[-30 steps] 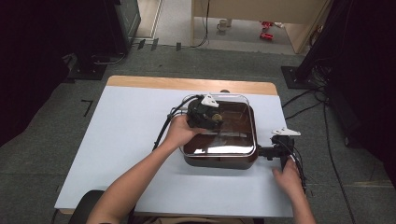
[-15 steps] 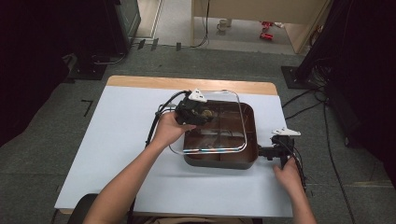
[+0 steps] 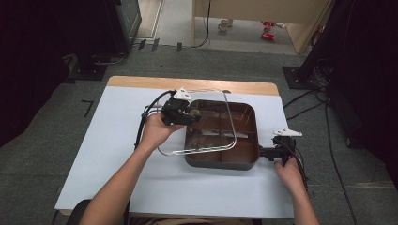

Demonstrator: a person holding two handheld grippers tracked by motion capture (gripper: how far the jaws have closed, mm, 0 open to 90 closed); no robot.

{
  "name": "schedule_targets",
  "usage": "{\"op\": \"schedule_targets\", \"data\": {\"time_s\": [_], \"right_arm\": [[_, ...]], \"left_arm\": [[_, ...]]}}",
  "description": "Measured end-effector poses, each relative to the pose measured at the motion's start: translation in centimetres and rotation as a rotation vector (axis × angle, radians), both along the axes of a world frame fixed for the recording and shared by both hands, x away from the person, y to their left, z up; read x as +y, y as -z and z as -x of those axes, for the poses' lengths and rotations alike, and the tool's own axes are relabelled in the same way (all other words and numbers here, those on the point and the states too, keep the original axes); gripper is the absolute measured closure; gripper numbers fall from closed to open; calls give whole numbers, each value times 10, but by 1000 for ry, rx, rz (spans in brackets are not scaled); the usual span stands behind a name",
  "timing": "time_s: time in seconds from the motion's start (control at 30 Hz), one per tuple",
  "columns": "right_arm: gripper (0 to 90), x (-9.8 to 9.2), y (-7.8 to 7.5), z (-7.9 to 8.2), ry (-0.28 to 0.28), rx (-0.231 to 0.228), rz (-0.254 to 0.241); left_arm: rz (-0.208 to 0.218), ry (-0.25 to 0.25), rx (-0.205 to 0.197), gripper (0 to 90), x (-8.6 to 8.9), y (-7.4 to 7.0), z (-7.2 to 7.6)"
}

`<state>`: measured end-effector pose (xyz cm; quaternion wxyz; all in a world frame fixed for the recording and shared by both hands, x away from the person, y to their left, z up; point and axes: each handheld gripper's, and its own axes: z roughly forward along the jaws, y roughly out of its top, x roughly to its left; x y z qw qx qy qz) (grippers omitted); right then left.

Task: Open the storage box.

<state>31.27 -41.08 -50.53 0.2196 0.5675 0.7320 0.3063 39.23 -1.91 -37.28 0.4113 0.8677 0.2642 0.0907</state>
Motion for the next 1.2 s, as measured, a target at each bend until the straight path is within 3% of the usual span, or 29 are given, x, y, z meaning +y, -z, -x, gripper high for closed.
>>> {"op": "schedule_targets", "data": {"time_s": [0.7,1.2], "right_arm": [[0,0,0,0,-1,2,-2],[0,0,0,0,-1,2,-2]], "left_arm": [[-2,-204,29,589,86,2,9],[-1,-369,47,589,146,10,-4]]}}
